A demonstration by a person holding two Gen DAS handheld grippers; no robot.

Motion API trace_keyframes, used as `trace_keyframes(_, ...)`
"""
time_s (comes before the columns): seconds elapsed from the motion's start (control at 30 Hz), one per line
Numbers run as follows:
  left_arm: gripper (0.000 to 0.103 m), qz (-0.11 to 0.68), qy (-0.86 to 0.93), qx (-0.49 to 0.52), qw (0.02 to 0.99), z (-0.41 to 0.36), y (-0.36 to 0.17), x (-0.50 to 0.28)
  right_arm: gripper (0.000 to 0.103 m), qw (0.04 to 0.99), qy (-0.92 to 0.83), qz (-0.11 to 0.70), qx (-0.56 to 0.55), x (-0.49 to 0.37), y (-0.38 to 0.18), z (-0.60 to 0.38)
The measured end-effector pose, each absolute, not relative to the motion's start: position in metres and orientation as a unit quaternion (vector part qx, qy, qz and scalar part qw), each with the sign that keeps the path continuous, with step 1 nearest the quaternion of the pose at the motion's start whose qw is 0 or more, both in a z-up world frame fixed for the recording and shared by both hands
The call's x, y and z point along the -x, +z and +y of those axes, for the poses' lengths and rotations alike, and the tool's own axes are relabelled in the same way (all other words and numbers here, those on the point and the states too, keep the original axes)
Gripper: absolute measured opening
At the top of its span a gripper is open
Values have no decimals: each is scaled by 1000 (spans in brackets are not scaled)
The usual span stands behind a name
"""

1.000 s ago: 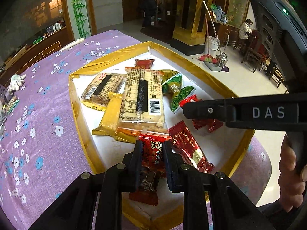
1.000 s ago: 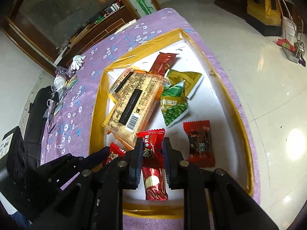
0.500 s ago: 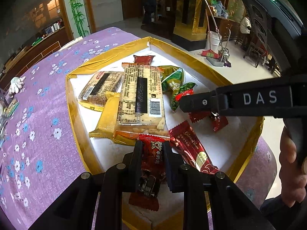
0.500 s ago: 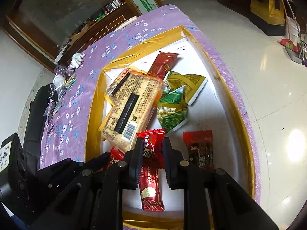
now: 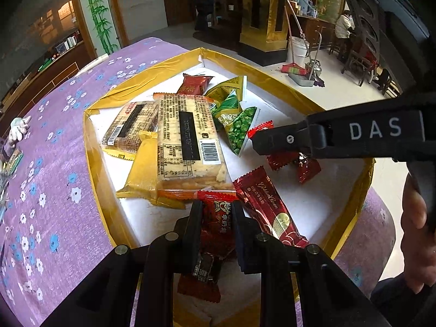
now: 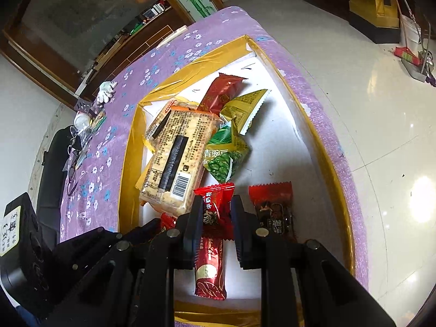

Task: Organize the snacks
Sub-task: 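Lower both tools into the tray and open them to release the candies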

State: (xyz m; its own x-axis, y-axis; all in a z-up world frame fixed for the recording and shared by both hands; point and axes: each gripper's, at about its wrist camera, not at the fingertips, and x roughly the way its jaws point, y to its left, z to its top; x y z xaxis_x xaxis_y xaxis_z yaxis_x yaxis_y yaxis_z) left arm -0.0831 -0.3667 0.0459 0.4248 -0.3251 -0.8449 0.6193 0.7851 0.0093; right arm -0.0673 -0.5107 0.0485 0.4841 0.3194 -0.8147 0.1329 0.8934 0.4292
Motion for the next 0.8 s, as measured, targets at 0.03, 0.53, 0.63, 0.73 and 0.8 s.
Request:
trace_keyframes(0.03,21,454,-285,-162,828,-367,46,83,21,832,56,504,-224,68,49,-511)
trace_keyframes(0.53,40,452,-282,-157,831,-364,50,86,21,853,42,471,-222,92,73,-512)
trace_keyframes(0.63,46,449,-278,-150,836,-360,53,86,27,858,31,462,-221,100,77,-513)
trace_keyframes(0.73,56,448,-278,-149,836,-358,55,87,29,859,21,458,-228,106,78,-516)
trace_keyframes(0.8,61,445,-277,-150,838,-356,56,88,29,859,14,456,-233,111,78,-517)
